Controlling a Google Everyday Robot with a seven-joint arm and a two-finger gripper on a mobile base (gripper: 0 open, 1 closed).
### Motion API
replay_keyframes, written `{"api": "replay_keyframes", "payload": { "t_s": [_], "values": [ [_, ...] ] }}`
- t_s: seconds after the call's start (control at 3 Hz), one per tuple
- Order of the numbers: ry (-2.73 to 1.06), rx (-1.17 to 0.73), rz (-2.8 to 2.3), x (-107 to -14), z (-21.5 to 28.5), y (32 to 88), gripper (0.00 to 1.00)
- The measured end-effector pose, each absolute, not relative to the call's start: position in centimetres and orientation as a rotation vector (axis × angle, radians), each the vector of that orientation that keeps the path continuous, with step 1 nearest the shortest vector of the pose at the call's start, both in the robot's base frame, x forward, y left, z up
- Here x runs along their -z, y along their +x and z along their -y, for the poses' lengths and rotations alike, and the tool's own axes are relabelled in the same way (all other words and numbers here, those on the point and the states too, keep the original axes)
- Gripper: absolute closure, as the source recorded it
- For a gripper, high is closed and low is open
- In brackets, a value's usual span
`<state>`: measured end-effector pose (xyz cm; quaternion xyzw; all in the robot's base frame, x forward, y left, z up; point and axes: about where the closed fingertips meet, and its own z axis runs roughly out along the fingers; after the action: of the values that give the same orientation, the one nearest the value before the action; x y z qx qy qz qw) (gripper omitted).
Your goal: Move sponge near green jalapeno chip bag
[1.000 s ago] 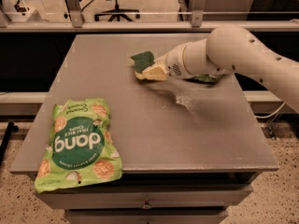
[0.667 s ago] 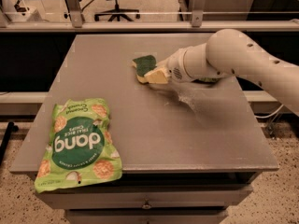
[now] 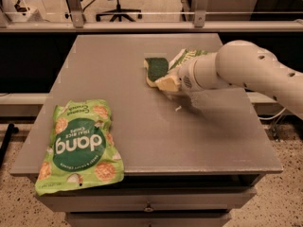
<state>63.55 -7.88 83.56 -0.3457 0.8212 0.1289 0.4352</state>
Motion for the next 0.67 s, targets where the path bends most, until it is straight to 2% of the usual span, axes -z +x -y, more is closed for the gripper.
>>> {"api": "replay_keyframes", "payload": {
  "t_s": [0.33, 0.67],
  "values": [
    [-0.827, -0.277, -2.052, -84.24, 9.14, 63.02, 1.0],
    [-0.811, -0.246, -2.053, -85.08, 9.78, 62.87, 0.87]
  ]
}}
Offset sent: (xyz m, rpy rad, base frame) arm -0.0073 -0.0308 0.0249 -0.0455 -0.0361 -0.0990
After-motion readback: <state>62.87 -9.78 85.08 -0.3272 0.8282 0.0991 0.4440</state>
